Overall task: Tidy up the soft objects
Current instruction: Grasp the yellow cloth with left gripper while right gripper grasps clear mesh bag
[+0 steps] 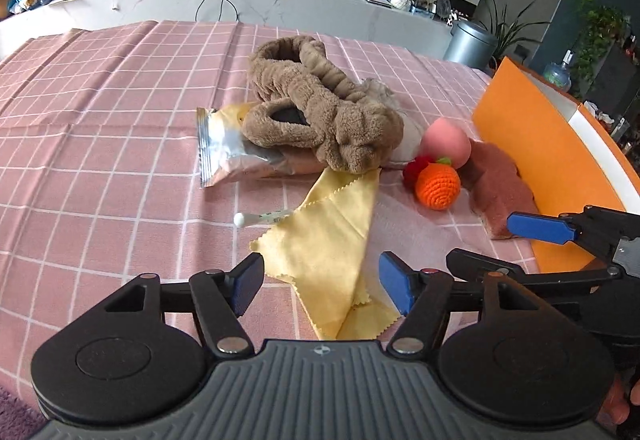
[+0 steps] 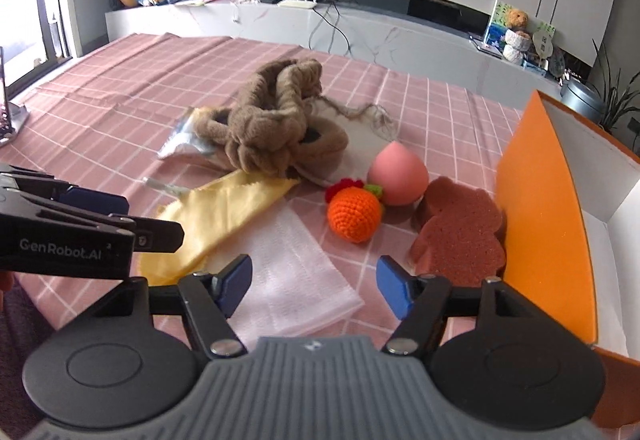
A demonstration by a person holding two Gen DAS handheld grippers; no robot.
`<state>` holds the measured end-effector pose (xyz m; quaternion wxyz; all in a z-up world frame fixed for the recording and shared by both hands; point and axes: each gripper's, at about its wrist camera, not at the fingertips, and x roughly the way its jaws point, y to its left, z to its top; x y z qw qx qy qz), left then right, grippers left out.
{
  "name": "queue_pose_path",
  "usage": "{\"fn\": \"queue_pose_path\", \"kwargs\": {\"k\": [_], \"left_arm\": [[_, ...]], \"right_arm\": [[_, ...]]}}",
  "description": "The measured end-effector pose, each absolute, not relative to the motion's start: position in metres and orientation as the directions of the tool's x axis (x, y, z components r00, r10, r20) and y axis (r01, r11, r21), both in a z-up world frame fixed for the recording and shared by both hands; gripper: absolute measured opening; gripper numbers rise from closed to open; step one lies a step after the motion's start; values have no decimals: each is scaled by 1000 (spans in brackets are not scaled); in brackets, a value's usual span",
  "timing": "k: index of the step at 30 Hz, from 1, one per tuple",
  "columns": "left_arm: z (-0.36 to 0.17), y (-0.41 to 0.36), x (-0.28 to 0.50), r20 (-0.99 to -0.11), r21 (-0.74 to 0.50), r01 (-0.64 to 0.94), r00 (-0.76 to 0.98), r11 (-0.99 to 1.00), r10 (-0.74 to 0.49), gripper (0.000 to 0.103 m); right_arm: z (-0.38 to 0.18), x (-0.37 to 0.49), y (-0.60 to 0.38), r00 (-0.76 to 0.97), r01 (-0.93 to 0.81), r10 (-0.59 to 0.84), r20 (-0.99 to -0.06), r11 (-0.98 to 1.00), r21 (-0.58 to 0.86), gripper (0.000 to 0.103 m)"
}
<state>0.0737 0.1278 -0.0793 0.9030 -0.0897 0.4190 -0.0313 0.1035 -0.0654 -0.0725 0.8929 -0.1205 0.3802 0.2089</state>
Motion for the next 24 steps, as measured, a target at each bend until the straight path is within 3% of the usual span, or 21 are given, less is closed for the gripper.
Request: {"fn": "queue_pose_path", "kwargs": {"k": [6, 9, 12, 14, 15, 20, 24], "left_arm": [[-98, 109, 84, -780, -74, 40, 621, 996, -83, 77], [-104, 110, 84, -783, -50, 39, 619, 998, -63, 66], [-100, 117, 83, -781, -69, 19, 621, 997, -66, 44], [-99, 122, 83, -783, -65, -5, 620, 998, -48, 18], [-98, 125, 82, -785, -68, -14, 617, 998, -45, 12], [-96, 130, 81, -791, -98, -28, 609, 995, -60, 6], [-94, 130, 79, -792, -98, -35, 608, 995, -57, 5]], "right_arm": [[-76, 113, -75, 631, -443, 268, -728, 895, -54, 67], [-77, 114, -76, 624, -453, 292, -725, 891, -32, 67], [-79, 114, -72, 611, -483, 321, -724, 875, -20, 66], [-81, 115, -67, 602, -505, 336, -724, 863, -19, 65], [-82, 115, -65, 598, -514, 339, -726, 857, -23, 65], [-94, 119, -50, 562, -556, 341, -753, 830, -40, 65], [-105, 119, -46, 532, -562, 333, -778, 826, -31, 39]]}}
